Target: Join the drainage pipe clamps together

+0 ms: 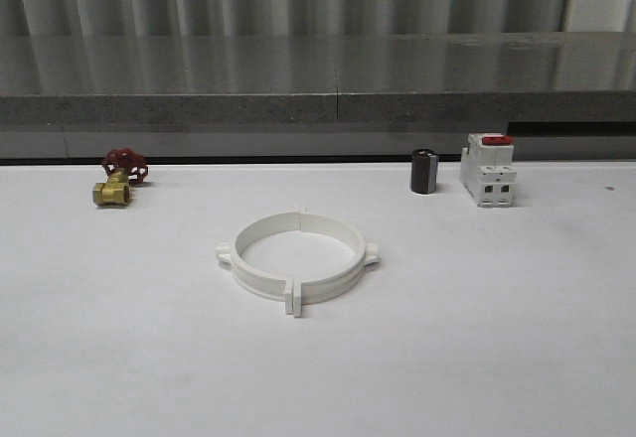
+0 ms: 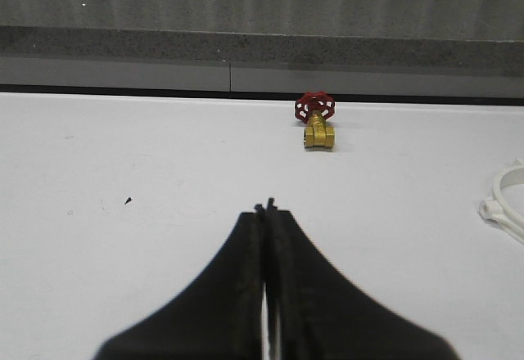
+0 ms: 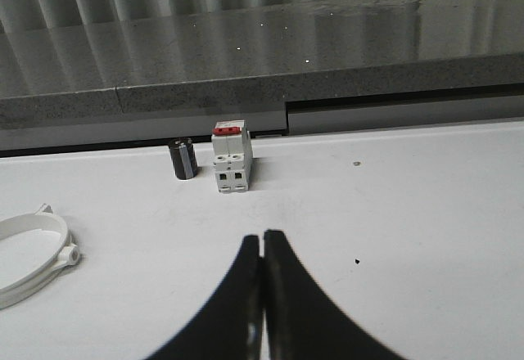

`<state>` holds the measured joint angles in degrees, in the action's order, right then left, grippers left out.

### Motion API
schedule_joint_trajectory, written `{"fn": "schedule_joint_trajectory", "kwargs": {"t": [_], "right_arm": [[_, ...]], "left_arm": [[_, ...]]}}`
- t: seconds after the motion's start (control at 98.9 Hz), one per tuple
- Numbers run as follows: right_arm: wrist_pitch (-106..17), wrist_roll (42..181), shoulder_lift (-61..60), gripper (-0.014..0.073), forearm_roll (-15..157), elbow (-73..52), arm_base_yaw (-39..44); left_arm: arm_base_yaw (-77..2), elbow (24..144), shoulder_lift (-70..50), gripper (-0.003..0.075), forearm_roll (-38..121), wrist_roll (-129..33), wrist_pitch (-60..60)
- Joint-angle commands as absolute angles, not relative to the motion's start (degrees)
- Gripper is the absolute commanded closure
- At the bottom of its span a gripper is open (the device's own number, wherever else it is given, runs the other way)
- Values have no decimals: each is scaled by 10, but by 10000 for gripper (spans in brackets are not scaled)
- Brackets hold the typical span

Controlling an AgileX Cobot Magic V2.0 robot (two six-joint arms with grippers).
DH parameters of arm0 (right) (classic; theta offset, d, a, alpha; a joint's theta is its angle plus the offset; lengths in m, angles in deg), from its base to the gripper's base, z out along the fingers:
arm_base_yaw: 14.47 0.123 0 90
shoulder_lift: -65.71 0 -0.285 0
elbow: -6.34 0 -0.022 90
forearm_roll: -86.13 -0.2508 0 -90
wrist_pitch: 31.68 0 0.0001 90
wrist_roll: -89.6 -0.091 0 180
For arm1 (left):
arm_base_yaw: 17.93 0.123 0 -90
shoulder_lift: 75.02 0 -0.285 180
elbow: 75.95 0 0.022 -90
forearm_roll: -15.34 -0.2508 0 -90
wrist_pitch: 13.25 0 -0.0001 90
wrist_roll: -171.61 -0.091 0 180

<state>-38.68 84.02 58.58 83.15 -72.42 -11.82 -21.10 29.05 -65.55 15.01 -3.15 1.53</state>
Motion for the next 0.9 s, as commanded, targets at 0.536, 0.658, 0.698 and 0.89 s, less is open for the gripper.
{"fn": "schedule_joint_trajectory", "kwargs": {"t": [0.536,0.658,0.698,0.89], "right_arm": [[-344,842,597,712,831,-715,-122],[-344,842,597,712,831,-715,-122],[-344,842,597,712,831,-715,-122],[-344,842,597,712,831,-715,-122]], "left_arm": [[-189,251,-693,740,163,-25,-104],[-189,251,-693,740,163,-25,-104],[-189,251,-693,740,163,-25,-104],[-189,251,-693,740,163,-25,-104]]}}
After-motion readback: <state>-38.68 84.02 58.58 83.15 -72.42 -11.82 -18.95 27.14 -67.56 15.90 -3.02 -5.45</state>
